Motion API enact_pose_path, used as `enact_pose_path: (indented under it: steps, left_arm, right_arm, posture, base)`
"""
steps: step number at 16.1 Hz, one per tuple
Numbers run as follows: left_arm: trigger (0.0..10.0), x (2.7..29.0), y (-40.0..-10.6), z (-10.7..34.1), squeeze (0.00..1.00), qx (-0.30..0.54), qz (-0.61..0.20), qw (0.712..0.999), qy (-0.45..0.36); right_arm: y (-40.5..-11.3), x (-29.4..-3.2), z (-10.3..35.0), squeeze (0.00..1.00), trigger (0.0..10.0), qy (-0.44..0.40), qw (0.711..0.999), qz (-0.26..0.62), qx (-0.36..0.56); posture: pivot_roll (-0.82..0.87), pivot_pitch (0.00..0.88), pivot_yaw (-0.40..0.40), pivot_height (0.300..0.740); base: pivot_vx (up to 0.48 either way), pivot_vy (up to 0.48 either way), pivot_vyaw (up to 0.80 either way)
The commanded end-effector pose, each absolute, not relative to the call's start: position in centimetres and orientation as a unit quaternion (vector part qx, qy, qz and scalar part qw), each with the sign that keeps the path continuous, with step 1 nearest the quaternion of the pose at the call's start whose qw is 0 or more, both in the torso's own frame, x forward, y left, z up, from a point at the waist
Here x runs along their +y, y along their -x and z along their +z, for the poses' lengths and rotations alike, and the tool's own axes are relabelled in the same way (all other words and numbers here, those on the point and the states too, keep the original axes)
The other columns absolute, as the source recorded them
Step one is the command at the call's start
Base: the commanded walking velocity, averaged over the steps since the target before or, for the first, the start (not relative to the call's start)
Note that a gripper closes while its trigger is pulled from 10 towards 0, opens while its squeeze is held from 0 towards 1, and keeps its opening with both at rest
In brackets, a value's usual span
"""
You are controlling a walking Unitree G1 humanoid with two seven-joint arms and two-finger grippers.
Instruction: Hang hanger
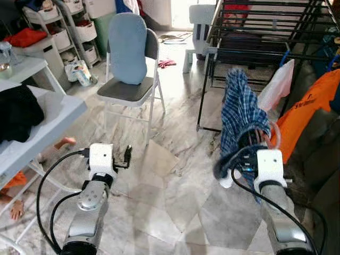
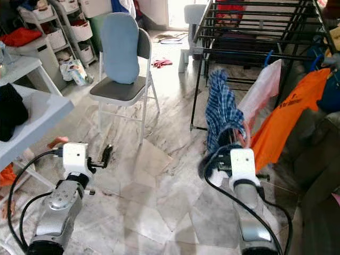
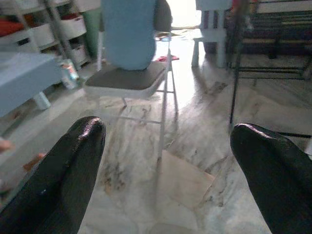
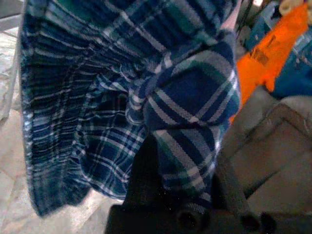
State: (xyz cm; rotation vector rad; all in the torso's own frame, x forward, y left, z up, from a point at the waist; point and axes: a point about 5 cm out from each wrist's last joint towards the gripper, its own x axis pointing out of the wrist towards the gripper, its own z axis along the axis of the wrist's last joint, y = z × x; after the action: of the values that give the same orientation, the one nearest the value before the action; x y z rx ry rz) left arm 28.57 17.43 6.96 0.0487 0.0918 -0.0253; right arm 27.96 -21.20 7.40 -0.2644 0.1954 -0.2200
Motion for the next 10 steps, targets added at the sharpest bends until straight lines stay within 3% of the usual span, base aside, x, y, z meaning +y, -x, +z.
enact_pose_path:
  steps: [1, 6, 10]
  left_arm:
    - [10.0, 18.12, -28.37, 6.83, 0.00, 0.049, 0.002, 0.998, -0.025]
    - [10.0, 18.46, -27.90, 6.59, 0.00, 0.051, 0.005, 0.999, -0.005]
    - [10.0, 18.71, -28.20, 6.84, 0.00, 0.046, -0.007, 0.999, -0.006]
  right_arm:
    - [-28.42, -20.94, 8.15, 0.00, 10.0, 0.137, 0.982, -0.101, 0.082]
    - [-28.33, -20.74, 7.81, 0.00, 10.0, 0.118, 0.983, -0.103, 0.093]
    - [-28.37, -20.37, 7.72, 0.00, 10.0, 0.112, 0.984, -0.100, 0.095]
  posture:
    - [-0.11, 0.000, 0.026, 0.740]
    - [-0.10, 0.000, 0.009, 0.740]
    - [-0.11, 0.000, 0.013, 0.740]
  base:
    - [0.000, 0.000, 0.00]
    - [0.000, 0.000, 0.00]
    - [0.350, 0.000, 0.00]
